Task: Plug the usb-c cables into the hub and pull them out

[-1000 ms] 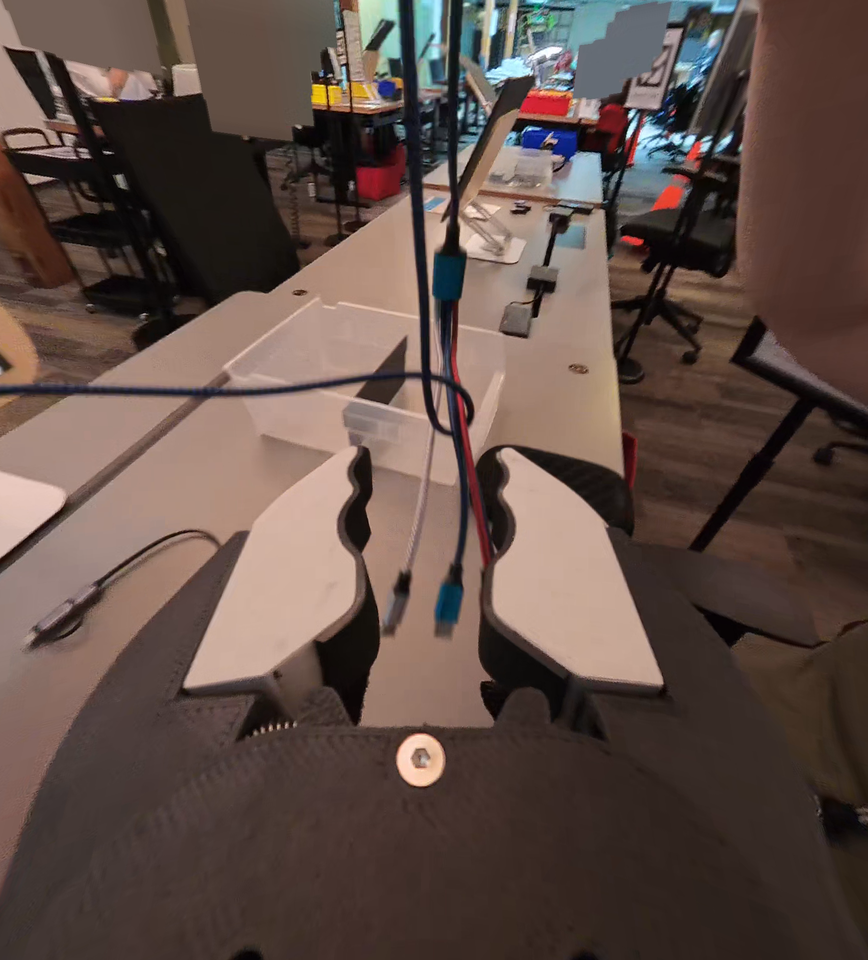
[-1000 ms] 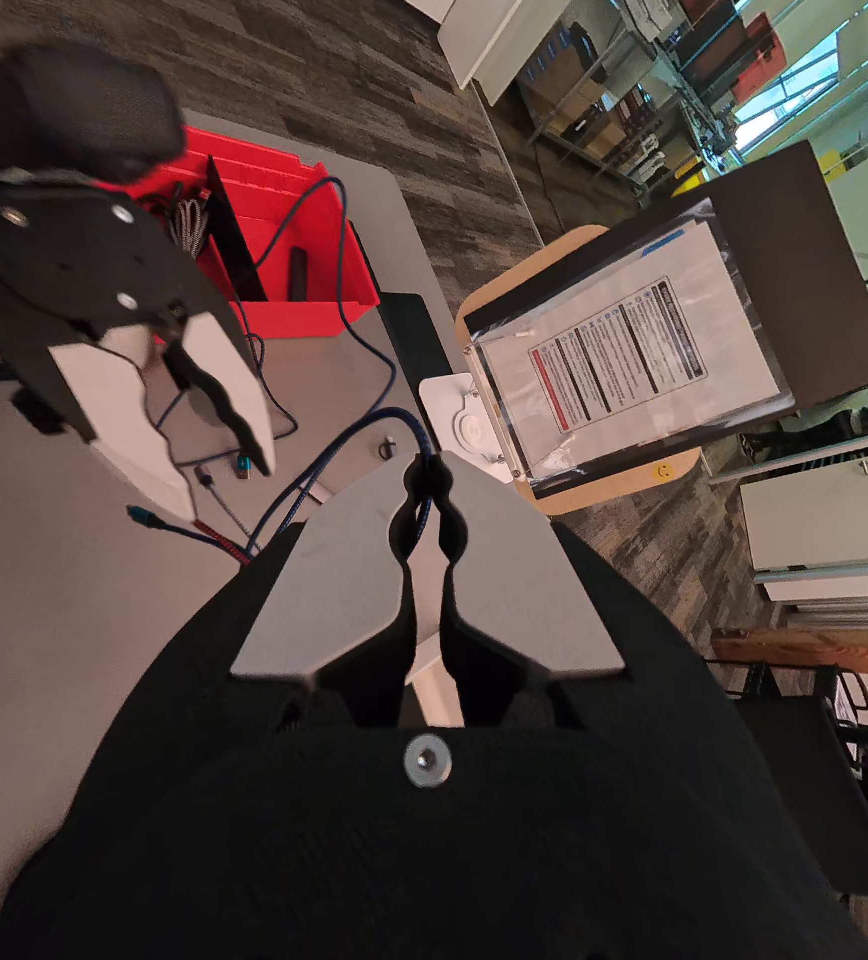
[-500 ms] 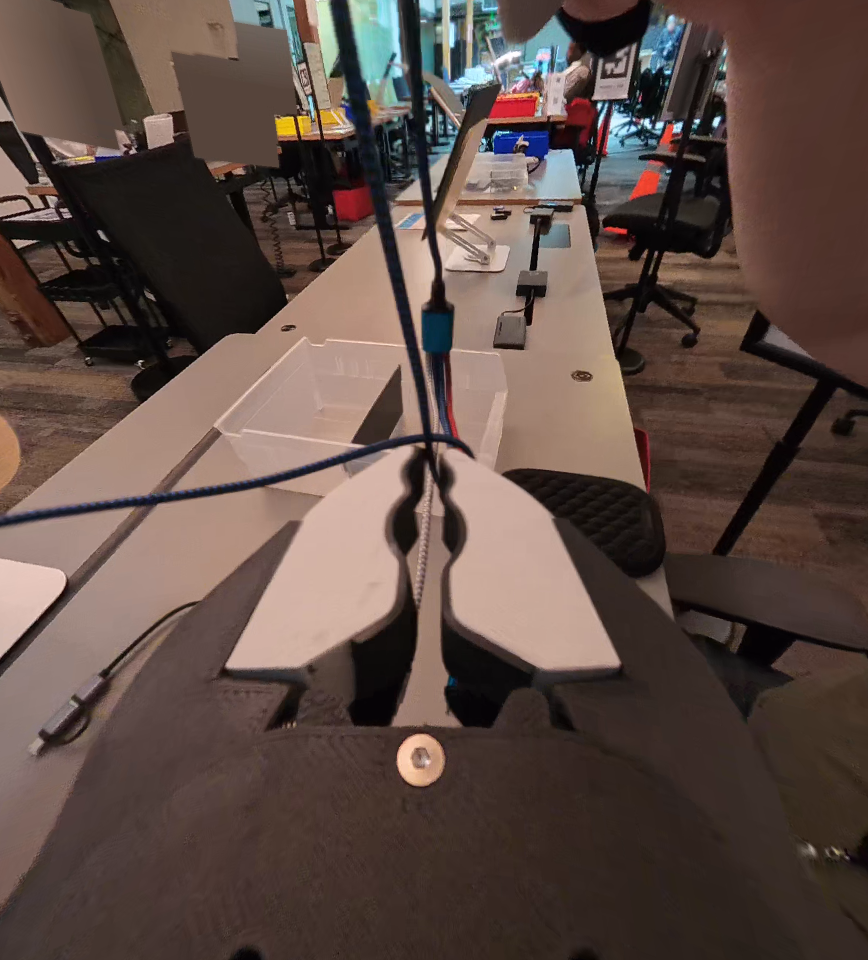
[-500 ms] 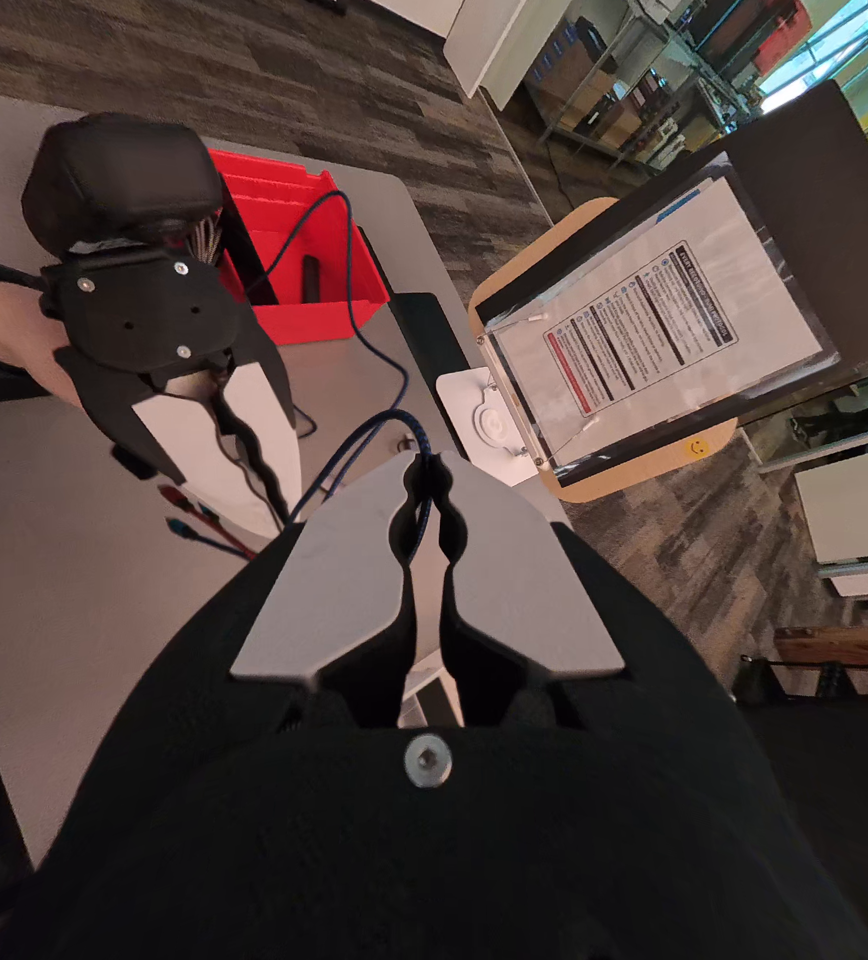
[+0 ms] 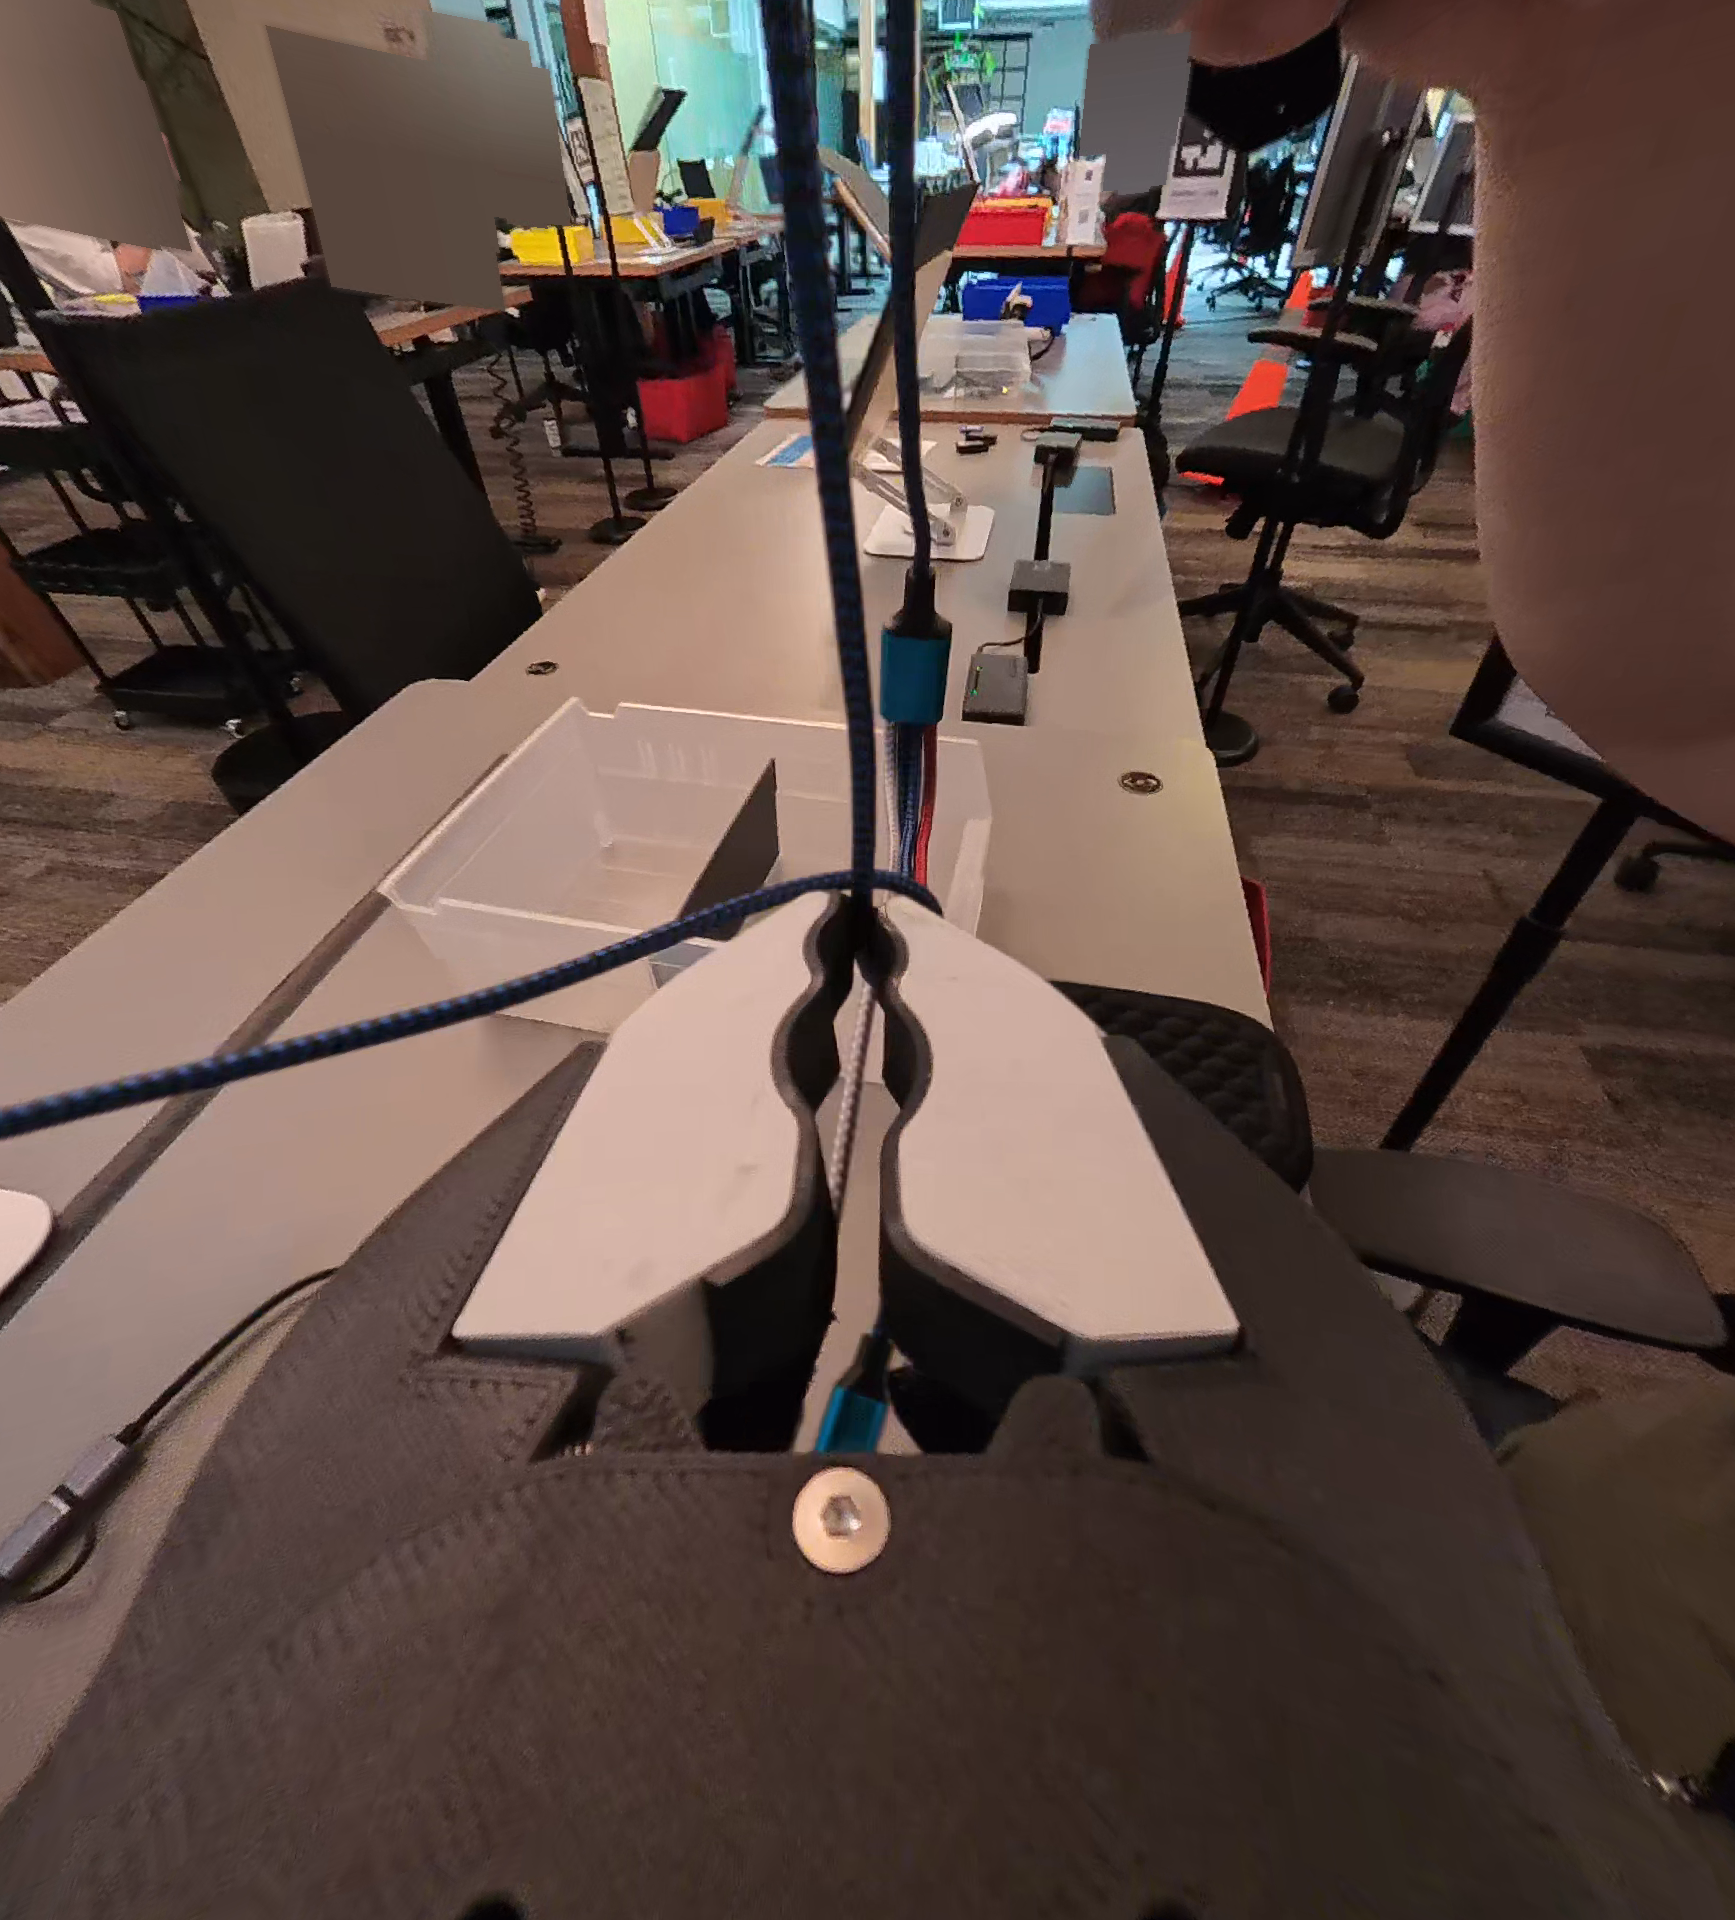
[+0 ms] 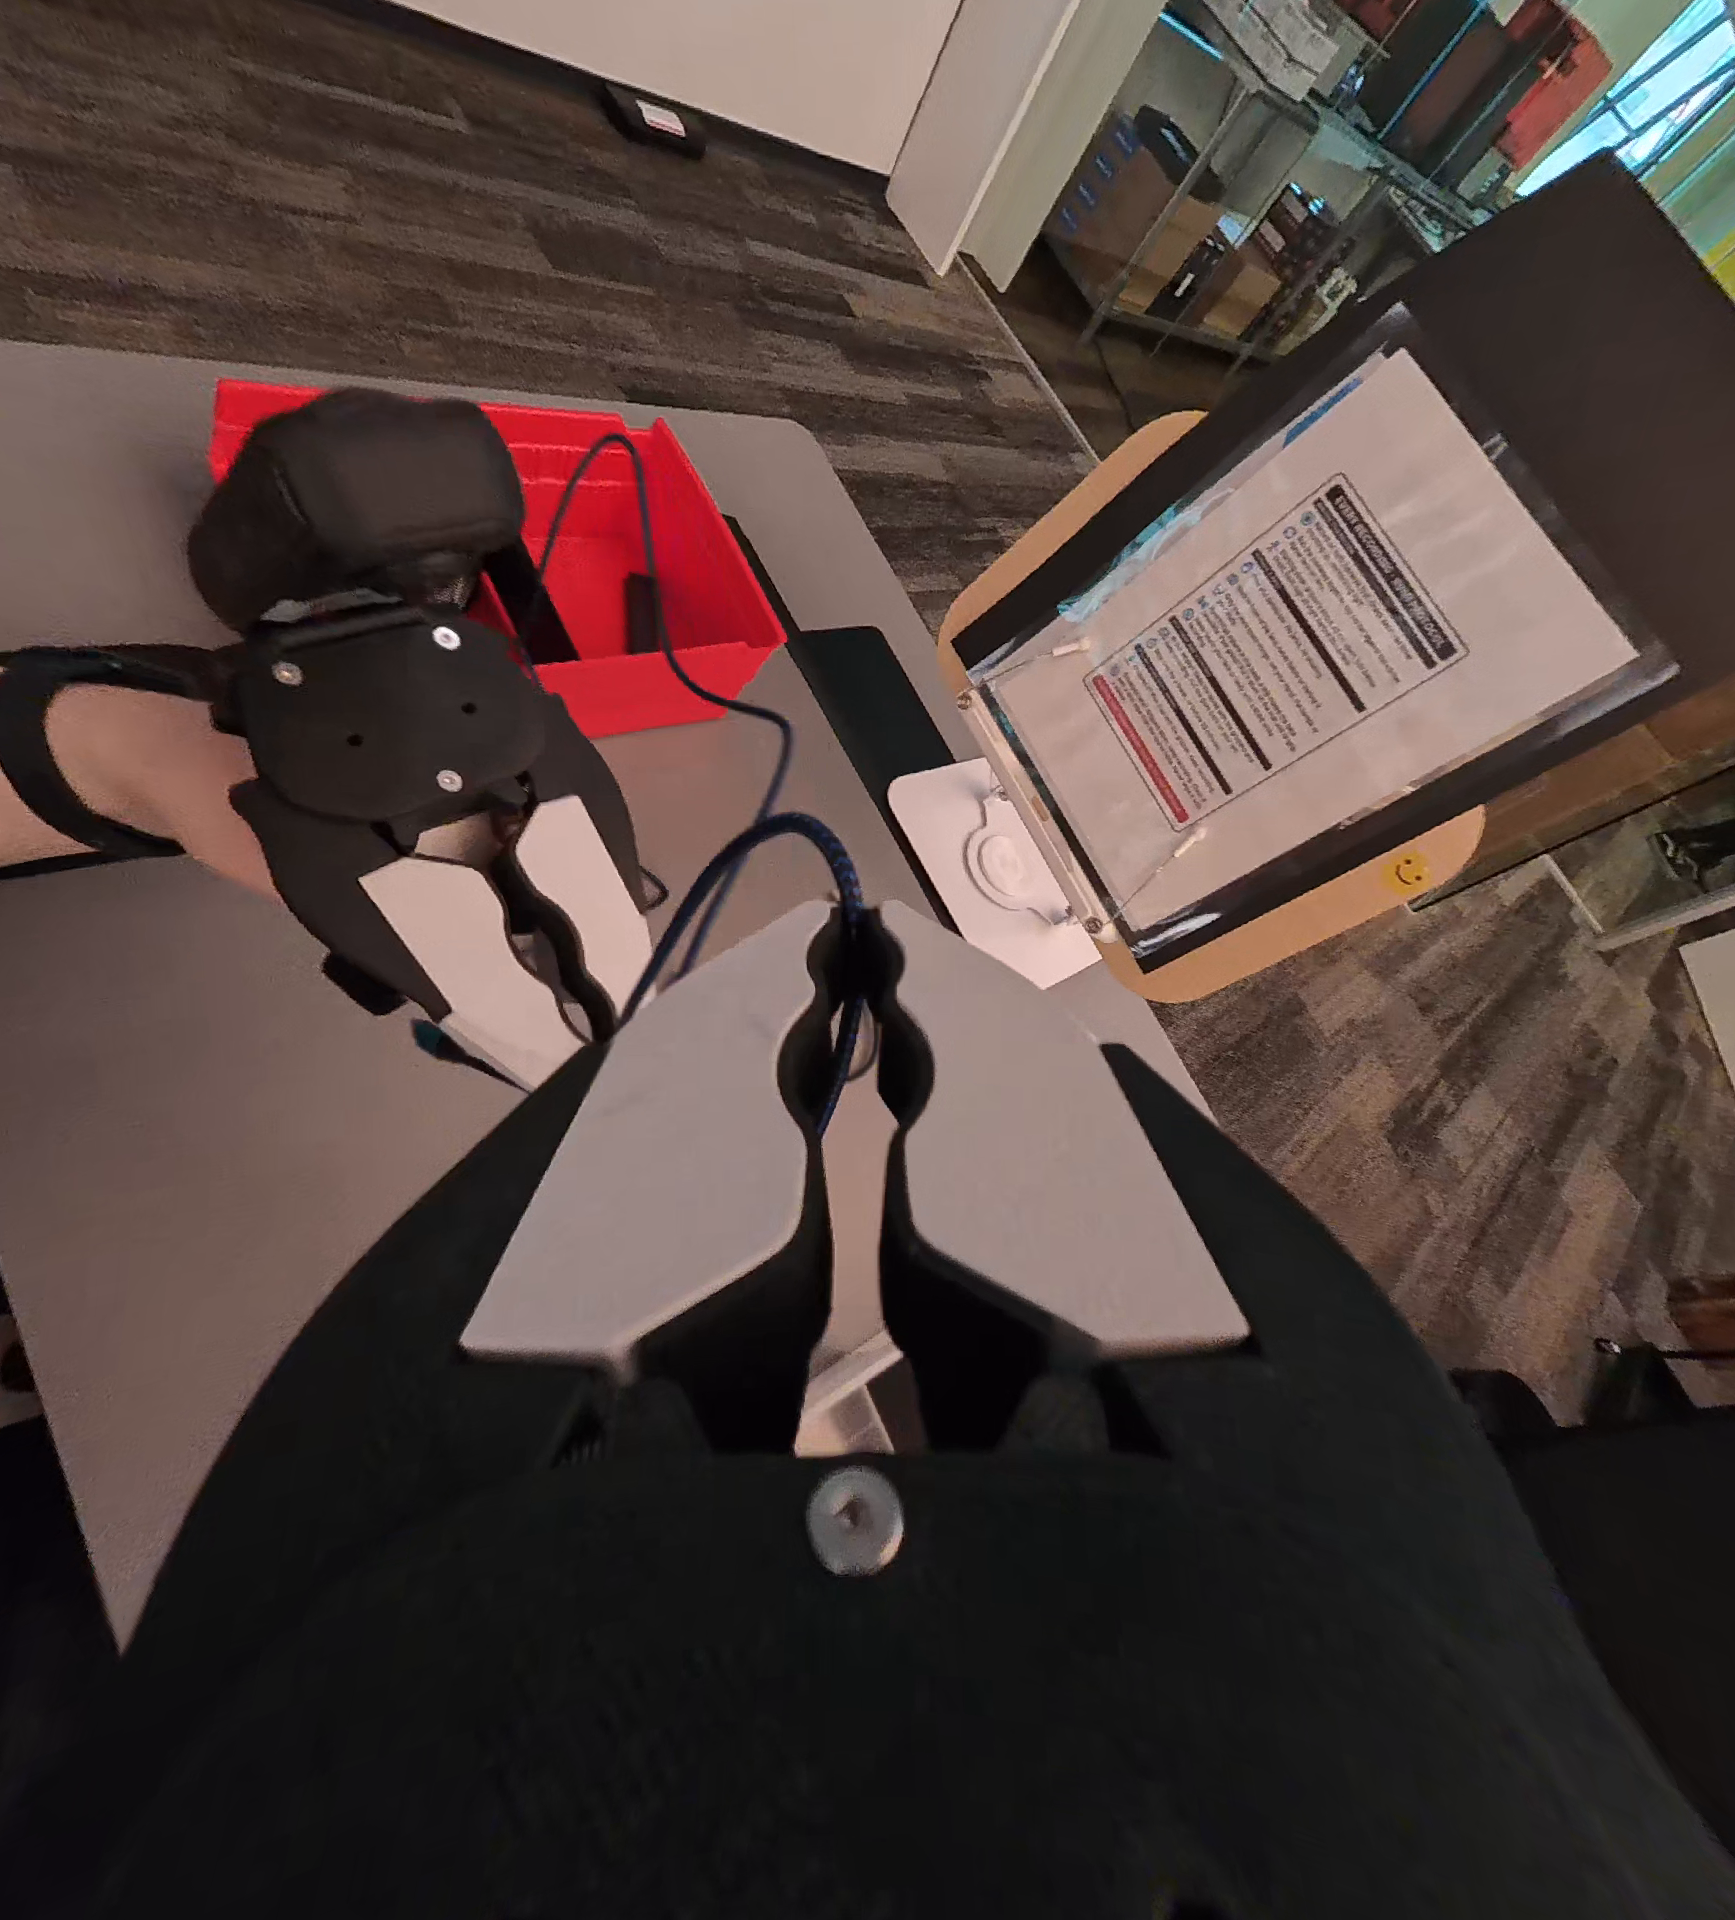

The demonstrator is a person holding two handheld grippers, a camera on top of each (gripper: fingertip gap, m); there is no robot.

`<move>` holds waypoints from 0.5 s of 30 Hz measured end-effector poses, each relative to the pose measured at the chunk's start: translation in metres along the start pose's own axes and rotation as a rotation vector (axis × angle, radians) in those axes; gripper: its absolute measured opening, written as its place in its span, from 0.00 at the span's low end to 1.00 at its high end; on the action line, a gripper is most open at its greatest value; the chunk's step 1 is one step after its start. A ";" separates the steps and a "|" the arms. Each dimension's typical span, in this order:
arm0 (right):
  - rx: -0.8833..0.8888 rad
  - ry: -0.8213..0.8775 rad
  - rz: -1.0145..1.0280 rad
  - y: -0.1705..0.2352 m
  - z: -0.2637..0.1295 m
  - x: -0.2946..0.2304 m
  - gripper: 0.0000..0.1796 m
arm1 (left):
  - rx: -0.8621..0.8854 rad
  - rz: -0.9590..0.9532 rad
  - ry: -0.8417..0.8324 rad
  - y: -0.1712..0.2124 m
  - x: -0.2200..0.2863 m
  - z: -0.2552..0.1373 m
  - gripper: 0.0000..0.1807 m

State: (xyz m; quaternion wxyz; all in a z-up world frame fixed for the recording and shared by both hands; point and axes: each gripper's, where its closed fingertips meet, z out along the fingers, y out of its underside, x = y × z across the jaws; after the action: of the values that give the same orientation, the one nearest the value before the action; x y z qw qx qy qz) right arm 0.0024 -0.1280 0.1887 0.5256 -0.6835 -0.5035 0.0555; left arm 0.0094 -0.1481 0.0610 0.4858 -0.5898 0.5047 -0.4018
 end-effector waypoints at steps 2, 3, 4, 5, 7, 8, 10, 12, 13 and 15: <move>-0.009 0.012 0.001 0.007 0.000 0.007 0.02 | 0.011 0.004 -0.026 -0.002 -0.004 -0.003 0.02; -0.011 0.020 0.004 0.013 0.001 0.011 0.02 | 0.011 -0.002 -0.037 -0.003 -0.006 -0.005 0.02; -0.016 0.033 0.008 0.021 0.002 0.016 0.07 | 0.003 -0.019 -0.030 -0.004 -0.007 -0.007 0.02; -0.030 0.047 0.024 0.033 0.005 0.021 0.13 | -0.006 -0.045 -0.016 -0.006 -0.006 -0.010 0.02; -0.039 0.087 0.048 0.058 0.008 0.026 0.23 | -0.012 -0.105 -0.005 -0.012 -0.008 -0.015 0.02; -0.005 0.129 0.043 0.065 0.007 0.026 0.26 | -0.010 -0.125 -0.011 -0.015 -0.011 -0.018 0.02; 0.130 0.265 0.000 0.067 -0.006 0.020 0.26 | -0.011 -0.142 -0.044 -0.019 -0.018 -0.024 0.02; 0.256 0.445 -0.093 0.063 -0.030 0.005 0.26 | -0.006 -0.161 -0.064 -0.020 -0.023 -0.030 0.02; 0.302 0.486 -0.157 0.060 -0.038 -0.011 0.25 | 0.001 -0.171 -0.061 -0.021 -0.023 -0.032 0.02; 0.338 0.417 -0.274 0.057 -0.028 -0.053 0.21 | 0.013 -0.189 -0.050 -0.023 -0.023 -0.035 0.02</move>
State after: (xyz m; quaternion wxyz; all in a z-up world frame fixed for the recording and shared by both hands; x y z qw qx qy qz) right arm 0.0296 -0.1830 0.1323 0.7266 -0.5087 -0.4558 -0.0744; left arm -0.0240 -0.1305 0.0910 0.4619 -0.6414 0.4320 -0.4344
